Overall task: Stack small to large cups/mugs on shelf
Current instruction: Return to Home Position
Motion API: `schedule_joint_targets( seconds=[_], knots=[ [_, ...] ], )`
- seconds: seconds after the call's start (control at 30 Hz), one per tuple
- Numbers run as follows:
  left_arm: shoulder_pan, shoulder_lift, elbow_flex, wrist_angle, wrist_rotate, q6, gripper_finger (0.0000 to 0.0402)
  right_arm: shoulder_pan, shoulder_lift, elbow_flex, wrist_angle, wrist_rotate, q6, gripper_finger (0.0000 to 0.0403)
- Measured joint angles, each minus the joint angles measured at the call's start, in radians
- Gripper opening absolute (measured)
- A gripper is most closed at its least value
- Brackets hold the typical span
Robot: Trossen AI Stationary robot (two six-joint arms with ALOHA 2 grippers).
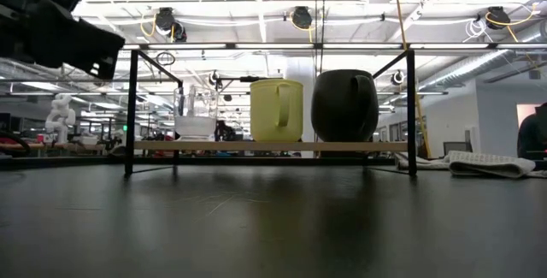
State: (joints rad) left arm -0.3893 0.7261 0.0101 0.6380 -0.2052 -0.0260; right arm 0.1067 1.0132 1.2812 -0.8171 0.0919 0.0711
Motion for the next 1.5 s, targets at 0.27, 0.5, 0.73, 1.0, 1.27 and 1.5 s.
schedule_joint_targets(
  seconds=[0.27, 0.5, 0.73, 1.0, 1.27, 1.5],
  knots=[
    [-0.06, 0.0, 0.016, 0.016, 0.067, 0.052, 0.0008, 0.181, -0.09, -0.249, 0.152, 0.144, 0.029, 0.0005],
    [-0.197, -0.001, 0.062, 0.001, -0.178, 0.141, 0.0002, 0.328, -0.174, -0.482, 0.499, 0.146, 0.046, 0.0001],
    [-0.382, -0.006, 0.104, -0.091, -0.579, 0.214, 0.0001, 0.458, -0.306, -0.62, 0.566, 0.303, 0.08, 0.0],
    [-0.323, -0.165, 0.104, -0.164, -0.585, 0.294, 0.0001, 0.462, -0.437, -0.723, 0.606, 0.324, 0.033, 0.0],
    [-0.186, -0.435, 0.104, -0.453, -0.453, 0.219, 0.0, 0.445, -0.535, -0.808, 0.643, 0.324, 0.062, 0.0],
    [-0.194, -0.63, 0.104, -0.663, -0.432, 0.156, 0.0, 0.479, -0.623, -0.905, 0.71, 0.326, 0.068, 0.0]
  ],
)
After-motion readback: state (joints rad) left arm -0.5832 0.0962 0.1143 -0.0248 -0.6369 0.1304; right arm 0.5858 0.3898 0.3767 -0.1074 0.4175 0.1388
